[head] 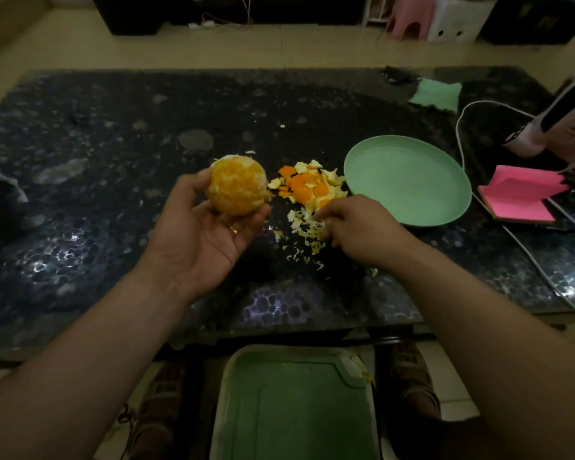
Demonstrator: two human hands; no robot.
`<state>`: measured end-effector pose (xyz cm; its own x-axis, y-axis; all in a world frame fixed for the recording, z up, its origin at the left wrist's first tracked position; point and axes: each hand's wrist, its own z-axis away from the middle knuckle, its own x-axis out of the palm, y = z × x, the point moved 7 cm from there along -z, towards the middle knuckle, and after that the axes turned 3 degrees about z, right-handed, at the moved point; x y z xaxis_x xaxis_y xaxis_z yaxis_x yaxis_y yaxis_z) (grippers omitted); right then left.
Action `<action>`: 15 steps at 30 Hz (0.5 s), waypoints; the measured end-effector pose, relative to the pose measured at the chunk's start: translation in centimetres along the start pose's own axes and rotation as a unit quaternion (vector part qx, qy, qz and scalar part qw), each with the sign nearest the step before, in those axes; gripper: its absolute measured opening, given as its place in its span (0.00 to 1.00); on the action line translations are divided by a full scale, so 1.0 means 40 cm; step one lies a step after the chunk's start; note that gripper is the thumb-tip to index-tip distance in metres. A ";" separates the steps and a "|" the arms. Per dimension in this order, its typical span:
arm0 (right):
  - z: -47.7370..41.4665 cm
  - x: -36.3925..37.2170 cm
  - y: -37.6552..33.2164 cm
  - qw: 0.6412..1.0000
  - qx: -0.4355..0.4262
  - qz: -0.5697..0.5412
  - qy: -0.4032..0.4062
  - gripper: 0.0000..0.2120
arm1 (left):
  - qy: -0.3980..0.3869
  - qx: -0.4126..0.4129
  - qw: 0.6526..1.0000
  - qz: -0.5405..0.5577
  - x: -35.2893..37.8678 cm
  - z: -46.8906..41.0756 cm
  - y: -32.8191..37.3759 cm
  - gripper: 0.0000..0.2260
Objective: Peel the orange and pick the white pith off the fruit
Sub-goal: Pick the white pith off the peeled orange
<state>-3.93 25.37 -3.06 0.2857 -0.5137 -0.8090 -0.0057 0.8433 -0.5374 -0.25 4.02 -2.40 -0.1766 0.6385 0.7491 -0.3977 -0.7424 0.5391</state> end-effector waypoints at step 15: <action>0.024 -0.025 -0.060 0.990 -0.037 0.089 0.104 0.11 | 0.000 -0.012 1.000 -0.005 0.019 -0.004 -0.032 0.23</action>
<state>-3.27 24.02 -0.72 0.0700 -0.3856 -0.9200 -0.1112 0.9135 -0.3914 -0.02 5.48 -2.58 -0.1728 0.6453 0.7442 -0.4206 -0.7315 0.5367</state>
